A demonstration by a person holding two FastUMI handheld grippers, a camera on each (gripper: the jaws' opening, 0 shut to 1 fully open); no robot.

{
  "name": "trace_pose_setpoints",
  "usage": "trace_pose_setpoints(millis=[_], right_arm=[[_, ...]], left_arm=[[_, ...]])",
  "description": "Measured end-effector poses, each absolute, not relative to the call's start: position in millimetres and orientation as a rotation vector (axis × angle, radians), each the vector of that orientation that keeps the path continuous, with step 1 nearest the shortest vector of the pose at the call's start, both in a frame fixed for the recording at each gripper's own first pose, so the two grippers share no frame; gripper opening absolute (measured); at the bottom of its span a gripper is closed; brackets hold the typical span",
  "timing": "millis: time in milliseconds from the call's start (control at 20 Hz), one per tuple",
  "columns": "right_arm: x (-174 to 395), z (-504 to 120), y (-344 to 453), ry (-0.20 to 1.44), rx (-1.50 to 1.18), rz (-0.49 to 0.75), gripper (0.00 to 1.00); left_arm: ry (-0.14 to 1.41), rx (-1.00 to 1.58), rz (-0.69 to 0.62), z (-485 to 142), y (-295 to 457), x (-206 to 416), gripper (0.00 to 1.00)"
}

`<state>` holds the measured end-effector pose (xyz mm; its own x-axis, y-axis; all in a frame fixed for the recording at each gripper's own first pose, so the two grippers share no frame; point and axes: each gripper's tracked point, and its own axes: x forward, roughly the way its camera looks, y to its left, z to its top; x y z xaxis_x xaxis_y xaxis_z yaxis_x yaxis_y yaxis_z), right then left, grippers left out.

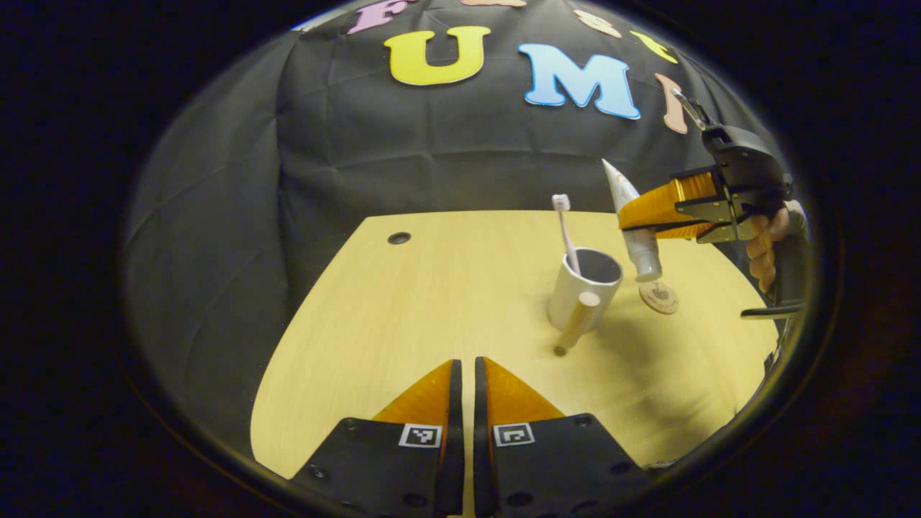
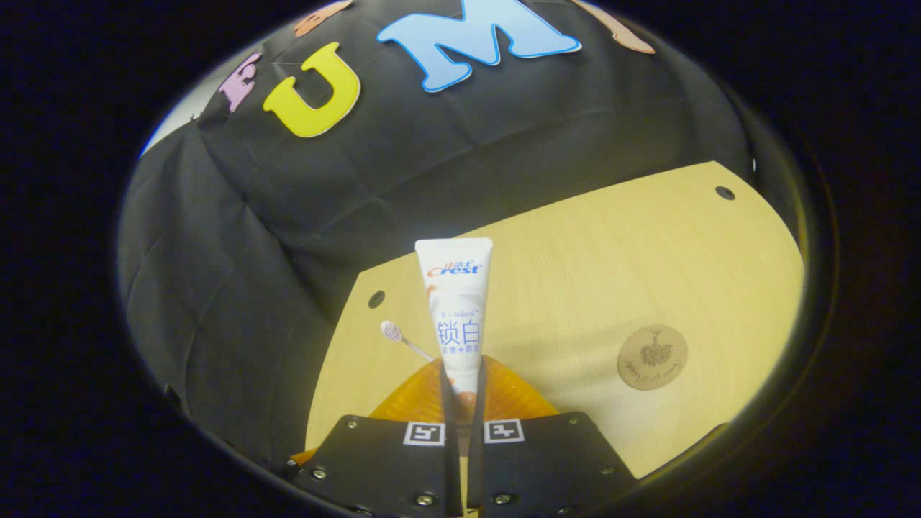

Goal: Put the toothbrush and toothpaste on the desktop into the cup, then pick up the cup and place it on the coaster on the desktop.

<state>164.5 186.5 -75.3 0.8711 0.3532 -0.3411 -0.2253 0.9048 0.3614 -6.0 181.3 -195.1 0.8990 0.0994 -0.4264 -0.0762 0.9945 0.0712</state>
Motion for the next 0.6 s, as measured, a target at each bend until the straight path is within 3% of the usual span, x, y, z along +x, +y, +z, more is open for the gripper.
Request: trace_pose_setpoints(millis=[600], right_arm=[[210.5, -91.0, 213.6, 0.265, 0.184, 0.298, 0.06]], left_arm=[[0.500, 0.045, 0.210, -210.2, 233.5, -62.8, 0.12]])
